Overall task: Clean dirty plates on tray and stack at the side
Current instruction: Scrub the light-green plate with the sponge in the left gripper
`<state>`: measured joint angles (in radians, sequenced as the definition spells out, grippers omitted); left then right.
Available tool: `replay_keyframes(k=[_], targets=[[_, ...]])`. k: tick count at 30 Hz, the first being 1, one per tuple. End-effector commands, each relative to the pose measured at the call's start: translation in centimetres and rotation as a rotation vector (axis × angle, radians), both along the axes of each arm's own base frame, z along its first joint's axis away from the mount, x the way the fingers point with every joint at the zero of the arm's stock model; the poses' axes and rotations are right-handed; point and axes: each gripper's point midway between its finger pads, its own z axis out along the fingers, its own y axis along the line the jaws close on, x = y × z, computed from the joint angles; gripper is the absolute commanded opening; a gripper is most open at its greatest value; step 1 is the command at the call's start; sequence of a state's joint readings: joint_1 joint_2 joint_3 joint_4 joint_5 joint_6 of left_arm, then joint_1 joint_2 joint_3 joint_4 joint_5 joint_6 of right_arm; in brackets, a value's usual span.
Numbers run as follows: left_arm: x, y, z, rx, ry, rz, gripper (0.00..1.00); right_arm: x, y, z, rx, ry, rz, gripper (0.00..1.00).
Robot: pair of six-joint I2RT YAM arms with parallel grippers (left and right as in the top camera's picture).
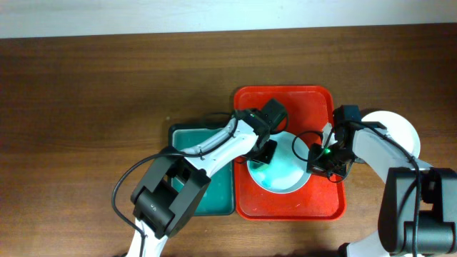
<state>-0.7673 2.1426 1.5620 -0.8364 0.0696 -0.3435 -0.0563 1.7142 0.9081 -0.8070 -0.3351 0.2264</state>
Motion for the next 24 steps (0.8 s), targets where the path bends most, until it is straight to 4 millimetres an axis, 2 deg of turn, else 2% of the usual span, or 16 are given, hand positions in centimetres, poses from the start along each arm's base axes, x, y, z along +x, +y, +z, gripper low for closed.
replay_keyframes(k=[1,2,3,5,8,11,14,16,19,21,24], targets=[[2.4,5.6,-1.8,0.264,-0.123,0.034,0.0,-0.4,-1.0,-0.5,-0.057,0.016,0.014,0.05],[1.8,4.1,-2.0,0.182,-0.08,0.026,0.0,-0.4,-1.0,-0.5,-0.056,0.01,0.034,0.04],[0.7,1.4,-2.0,0.038,-0.003,0.008,0.0,-0.4,-1.0,-0.5,-0.056,0.007,0.046,0.04],[-1.1,-4.1,-0.7,-0.255,0.125,-0.052,0.0,-0.4,-1.0,-0.5,-0.055,0.004,0.059,0.05],[-2.4,-7.8,0.1,-0.382,0.136,-0.119,0.0,-0.4,-1.0,-0.5,-0.055,0.004,0.059,0.05],[-3.8,-9.2,-0.7,-0.386,0.141,-0.153,0.0,-0.6,-1.0,-0.5,-0.055,0.01,0.059,0.05],[-3.7,-9.4,-0.8,-0.383,0.131,-0.156,0.0,-0.6,-1.0,-0.5,-0.055,0.011,0.059,0.05],[-0.9,-7.4,-1.6,-0.297,0.036,-0.097,0.0,-0.6,-1.0,-0.5,-0.055,0.014,0.06,0.04],[4.9,-2.2,-2.3,-0.125,-0.143,0.036,0.0,-0.8,-1.0,-0.5,-0.053,0.017,0.071,0.04],[7.5,-0.3,-2.1,-0.087,-0.216,0.092,0.0,-0.8,-1.0,-0.5,-0.053,0.016,0.074,0.05],[7.4,0.5,-2.3,-0.048,-0.218,0.049,0.0,-0.9,-1.0,-0.5,-0.053,0.021,0.074,0.05]])
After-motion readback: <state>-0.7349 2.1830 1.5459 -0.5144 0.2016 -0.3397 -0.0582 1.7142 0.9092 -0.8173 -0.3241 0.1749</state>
